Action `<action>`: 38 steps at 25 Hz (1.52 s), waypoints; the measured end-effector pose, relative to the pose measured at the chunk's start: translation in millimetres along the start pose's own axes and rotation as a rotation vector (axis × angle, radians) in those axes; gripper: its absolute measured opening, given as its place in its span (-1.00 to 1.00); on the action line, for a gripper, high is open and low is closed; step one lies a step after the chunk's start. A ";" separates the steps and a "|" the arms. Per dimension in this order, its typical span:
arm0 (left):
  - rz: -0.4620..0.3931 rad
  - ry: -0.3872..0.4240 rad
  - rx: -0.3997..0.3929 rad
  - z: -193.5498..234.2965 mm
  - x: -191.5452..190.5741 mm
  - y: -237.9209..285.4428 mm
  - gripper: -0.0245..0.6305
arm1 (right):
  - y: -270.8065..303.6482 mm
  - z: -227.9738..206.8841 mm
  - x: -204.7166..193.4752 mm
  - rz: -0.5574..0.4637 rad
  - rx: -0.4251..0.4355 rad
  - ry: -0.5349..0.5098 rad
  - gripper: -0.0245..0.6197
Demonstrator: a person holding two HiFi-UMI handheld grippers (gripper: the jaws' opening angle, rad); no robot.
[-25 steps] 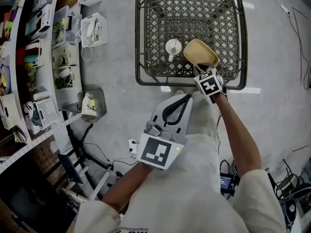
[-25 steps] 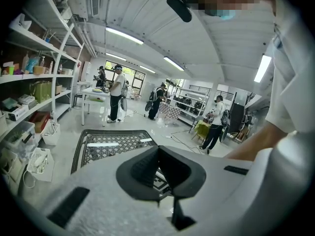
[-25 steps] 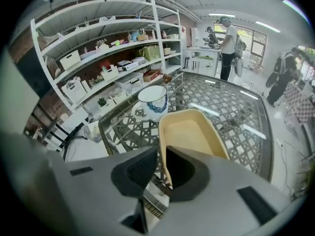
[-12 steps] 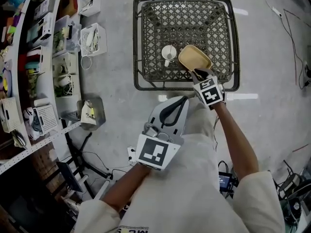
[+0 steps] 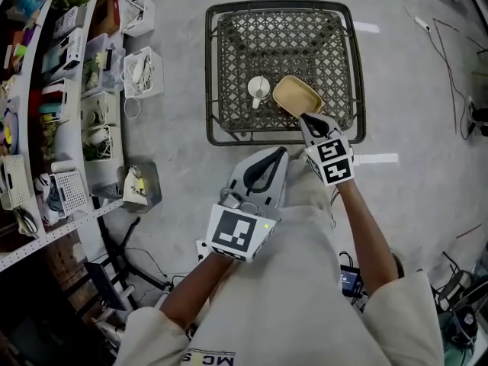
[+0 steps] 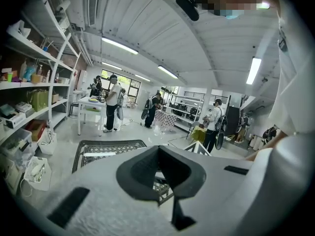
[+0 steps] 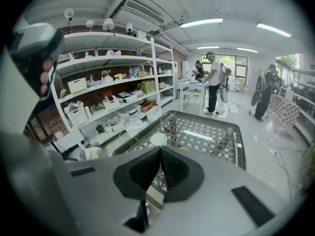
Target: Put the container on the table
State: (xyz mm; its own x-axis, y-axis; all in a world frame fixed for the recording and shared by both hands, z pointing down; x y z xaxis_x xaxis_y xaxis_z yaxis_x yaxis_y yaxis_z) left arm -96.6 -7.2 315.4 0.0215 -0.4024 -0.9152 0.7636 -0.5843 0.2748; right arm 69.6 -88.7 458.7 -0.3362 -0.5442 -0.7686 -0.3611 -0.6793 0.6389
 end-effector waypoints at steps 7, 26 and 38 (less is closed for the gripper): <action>-0.023 0.023 -0.005 -0.5 0.5 -6.6 -0.85 | -57.2 4.0 30.0 -0.150 -0.053 0.060 -0.87; -0.096 0.064 0.014 3.0 15.4 -24.7 -0.85 | -181.4 -8.9 64.9 -0.410 -0.208 0.139 -0.87; -0.114 0.076 0.047 10.5 17.9 -39.1 -0.85 | -222.9 -5.3 73.6 -0.486 -0.257 0.099 -0.87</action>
State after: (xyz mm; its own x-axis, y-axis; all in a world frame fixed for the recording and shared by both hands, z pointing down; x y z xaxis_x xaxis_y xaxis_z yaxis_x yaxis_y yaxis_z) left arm -132.8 1.0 291.3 -0.0134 -0.2780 -0.9605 0.7326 -0.6565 0.1797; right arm 130.0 20.0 259.6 -0.0964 -0.1738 -0.9801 -0.2260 -0.9551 0.1916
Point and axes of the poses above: the fingertips, and each gripper's own axes: y forward along the fingers, z to its left, x out of its top, the point moved 10 cm from there along -y, backward along the fingers, and after that the axes turned 10 degrees about -x, right-handed, at the moved point
